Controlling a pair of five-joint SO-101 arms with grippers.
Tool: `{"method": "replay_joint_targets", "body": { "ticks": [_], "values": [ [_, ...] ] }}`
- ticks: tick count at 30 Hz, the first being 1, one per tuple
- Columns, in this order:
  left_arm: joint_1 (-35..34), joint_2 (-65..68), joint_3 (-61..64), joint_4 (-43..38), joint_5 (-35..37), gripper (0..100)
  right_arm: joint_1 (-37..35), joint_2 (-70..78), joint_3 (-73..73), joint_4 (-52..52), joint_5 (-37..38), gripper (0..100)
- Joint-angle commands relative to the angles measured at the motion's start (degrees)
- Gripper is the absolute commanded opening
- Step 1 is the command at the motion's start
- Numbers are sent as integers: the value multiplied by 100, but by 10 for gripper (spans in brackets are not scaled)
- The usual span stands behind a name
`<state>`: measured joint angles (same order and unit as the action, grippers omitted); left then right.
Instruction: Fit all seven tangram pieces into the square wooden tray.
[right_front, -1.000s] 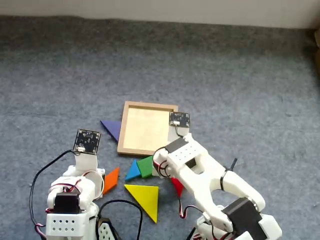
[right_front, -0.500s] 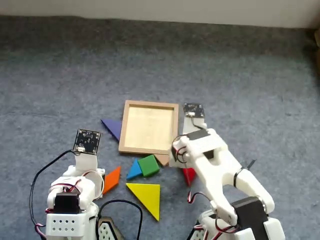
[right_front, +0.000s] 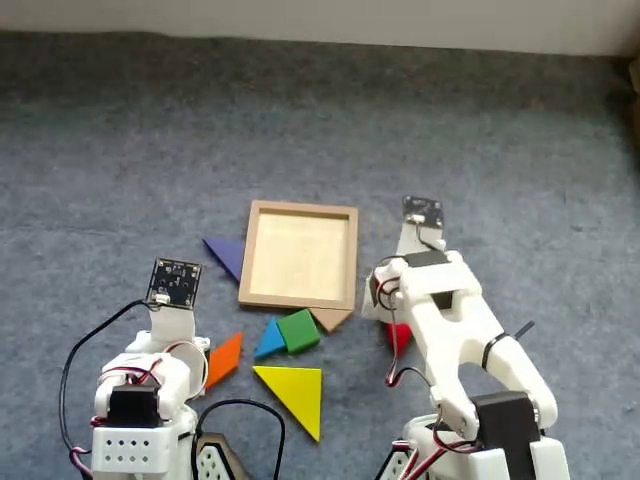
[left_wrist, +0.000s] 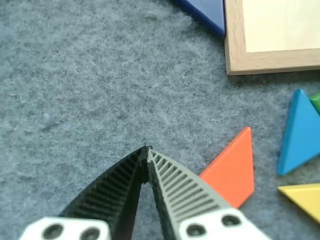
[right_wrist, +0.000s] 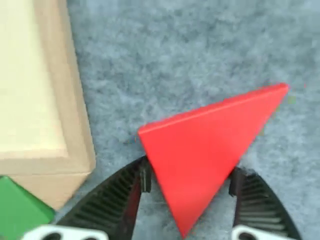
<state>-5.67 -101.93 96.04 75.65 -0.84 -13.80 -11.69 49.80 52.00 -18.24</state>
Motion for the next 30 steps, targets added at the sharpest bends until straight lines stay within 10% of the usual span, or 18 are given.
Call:
{"method": "replay_joint_targets", "body": {
  "ticks": [1, 30],
  "values": [
    [-57, -233, 110, 35, -26, 7, 101, -13, -514, 31, -519, 275],
    [-57, -233, 110, 35, -26, 7, -145, 57, -919, -453, -2268, 402]
  ]
}}
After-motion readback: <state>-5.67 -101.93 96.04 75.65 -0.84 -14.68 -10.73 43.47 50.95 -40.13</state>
